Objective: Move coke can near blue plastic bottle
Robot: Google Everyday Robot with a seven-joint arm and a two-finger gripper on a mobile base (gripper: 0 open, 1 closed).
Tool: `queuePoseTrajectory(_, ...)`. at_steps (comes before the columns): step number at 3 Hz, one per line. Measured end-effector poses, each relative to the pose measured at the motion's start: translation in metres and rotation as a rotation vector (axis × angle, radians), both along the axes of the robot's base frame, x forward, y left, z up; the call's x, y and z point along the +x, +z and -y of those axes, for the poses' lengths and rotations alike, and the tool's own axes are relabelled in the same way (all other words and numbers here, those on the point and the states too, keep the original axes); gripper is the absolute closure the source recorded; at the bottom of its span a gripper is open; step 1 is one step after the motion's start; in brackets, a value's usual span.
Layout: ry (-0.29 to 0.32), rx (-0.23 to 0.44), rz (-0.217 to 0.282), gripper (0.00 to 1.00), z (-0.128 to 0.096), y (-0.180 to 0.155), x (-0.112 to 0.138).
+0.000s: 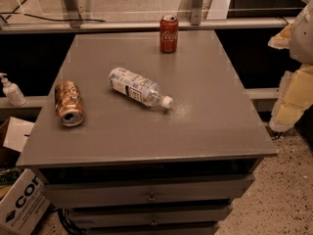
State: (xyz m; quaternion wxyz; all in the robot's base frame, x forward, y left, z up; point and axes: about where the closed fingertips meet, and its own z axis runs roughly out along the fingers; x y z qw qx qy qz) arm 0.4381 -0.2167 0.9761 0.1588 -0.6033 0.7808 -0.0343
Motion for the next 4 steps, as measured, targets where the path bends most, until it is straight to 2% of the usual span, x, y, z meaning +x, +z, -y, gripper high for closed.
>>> queuePoseTrajectory(1, 0.000, 0.000, 0.000, 0.00, 0.000, 0.000, 0.000)
queuePoseTrajectory(2, -0.029, 0.029, 0.028, 0.00, -0.006, -0.009, 0.011)
queuePoseTrajectory(3, -0.092, 0.077, 0.075, 0.00, -0.018, -0.029, 0.045)
queuePoseTrajectory(4, -0.174, 0.153, 0.124, 0.00, -0.034, -0.051, 0.102)
